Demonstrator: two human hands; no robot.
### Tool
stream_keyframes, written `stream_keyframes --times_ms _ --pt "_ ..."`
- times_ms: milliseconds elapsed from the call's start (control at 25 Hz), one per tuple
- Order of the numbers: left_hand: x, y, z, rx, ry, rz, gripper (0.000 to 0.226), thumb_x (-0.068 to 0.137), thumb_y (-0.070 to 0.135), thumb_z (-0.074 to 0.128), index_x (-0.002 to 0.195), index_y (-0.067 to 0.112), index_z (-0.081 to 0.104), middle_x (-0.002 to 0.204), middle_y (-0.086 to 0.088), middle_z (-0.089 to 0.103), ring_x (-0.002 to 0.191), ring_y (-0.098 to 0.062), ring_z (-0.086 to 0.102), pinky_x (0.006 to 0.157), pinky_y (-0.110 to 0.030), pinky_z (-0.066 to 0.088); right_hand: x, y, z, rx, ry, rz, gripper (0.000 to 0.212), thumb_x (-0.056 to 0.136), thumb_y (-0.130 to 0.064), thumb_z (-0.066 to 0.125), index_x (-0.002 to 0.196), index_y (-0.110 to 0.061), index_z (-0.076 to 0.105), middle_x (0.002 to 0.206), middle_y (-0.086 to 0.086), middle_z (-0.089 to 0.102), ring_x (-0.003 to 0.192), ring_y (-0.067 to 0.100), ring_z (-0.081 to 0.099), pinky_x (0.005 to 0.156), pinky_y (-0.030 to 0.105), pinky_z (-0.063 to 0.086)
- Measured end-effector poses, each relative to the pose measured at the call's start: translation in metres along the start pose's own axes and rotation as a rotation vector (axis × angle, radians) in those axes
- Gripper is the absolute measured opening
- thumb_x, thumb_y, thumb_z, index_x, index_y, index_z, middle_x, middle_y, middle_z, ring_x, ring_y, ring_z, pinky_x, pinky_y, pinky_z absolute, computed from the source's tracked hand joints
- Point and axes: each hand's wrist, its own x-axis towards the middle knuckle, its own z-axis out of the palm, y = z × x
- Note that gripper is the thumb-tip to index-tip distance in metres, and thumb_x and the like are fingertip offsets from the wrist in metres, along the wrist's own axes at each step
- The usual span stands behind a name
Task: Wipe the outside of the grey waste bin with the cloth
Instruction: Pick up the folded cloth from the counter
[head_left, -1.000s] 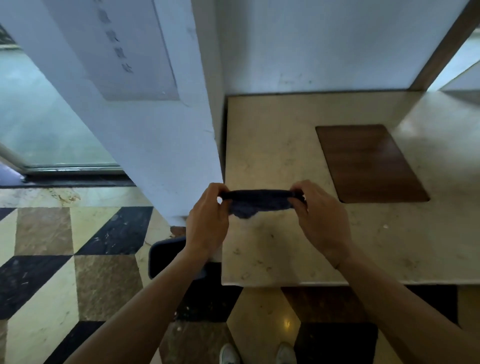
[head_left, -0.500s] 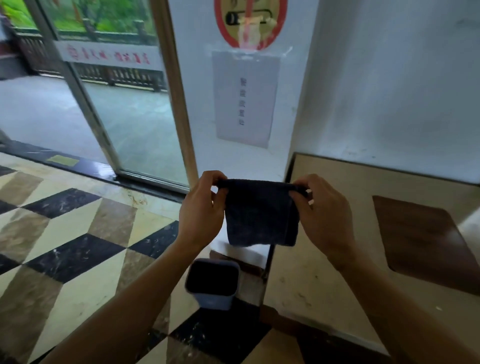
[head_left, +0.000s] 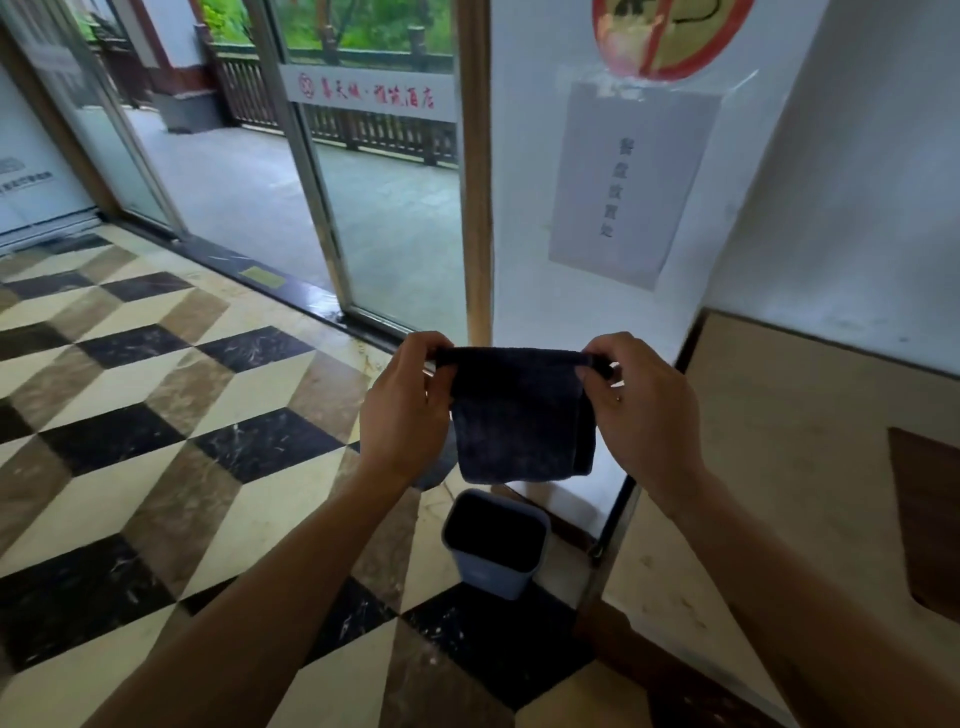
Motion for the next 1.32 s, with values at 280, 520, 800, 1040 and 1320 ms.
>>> stream_keyframes --times_ms 280,520,800,1040,1320 --pt "0.033 -0.055 -0.015 -0.026 -0.036 0.02 0.018 0.096 0.022 0.054 0.106 0.036 0.048 0.097 0.011 0.067 0.075 -0.015 0.067 0.066 -0.043 0.057 0.019 -0.021 0.056 -0.017 0.019 0.021 0.008 0.092 -0.022 0.06 0.1 -0.022 0.06 0.092 -0.01 0.065 0.076 0.009 0.062 0.064 0.035 0.055" --pt "0.06 -0.104 -0.002 -0.073 -0.124 0.008 0.015 0.096 0.023 0.054 0.107 0.032 0.049 0.099 0.008 0.069 0.075 -0.016 0.067 0.066 -0.043 0.057 0.029 -0.029 0.104 -0.059 0.047 0.137 0.01 0.092 -0.017 0.061 0.102 -0.017 0.062 0.096 -0.004 0.066 0.082 0.013 0.062 0.072 0.035 0.054" --pt "0.039 -0.172 0.074 -0.094 -0.183 -0.009 0.014 0.096 0.02 0.052 0.11 0.019 0.054 0.101 0.004 0.067 0.074 -0.016 0.065 0.065 -0.045 0.054 -0.013 0.022 0.186 0.032 0.178 0.424 0.013 0.091 -0.015 0.061 0.104 -0.014 0.064 0.103 0.001 0.066 0.09 0.014 0.062 0.08 0.037 0.055" --pt "-0.045 -0.265 0.179 -0.108 -0.148 -0.039 0.016 0.097 0.02 0.05 0.112 0.016 0.055 0.101 0.007 0.064 0.078 -0.008 0.058 0.069 -0.043 0.052 -0.113 0.121 0.281 0.082 0.239 0.466 0.014 0.09 -0.014 0.06 0.103 -0.014 0.062 0.101 -0.005 0.06 0.089 0.013 0.06 0.079 0.039 0.056" --pt "-0.167 -0.414 0.314 -0.148 -0.138 0.039 0.018 0.095 0.025 0.05 0.111 0.021 0.053 0.1 0.017 0.06 0.076 -0.007 0.061 0.069 -0.041 0.054 -0.253 0.255 0.404 0.201 0.27 0.521 0.011 0.09 -0.02 0.063 0.099 -0.023 0.058 0.103 -0.005 0.06 0.095 0.005 0.058 0.085 0.033 0.054"
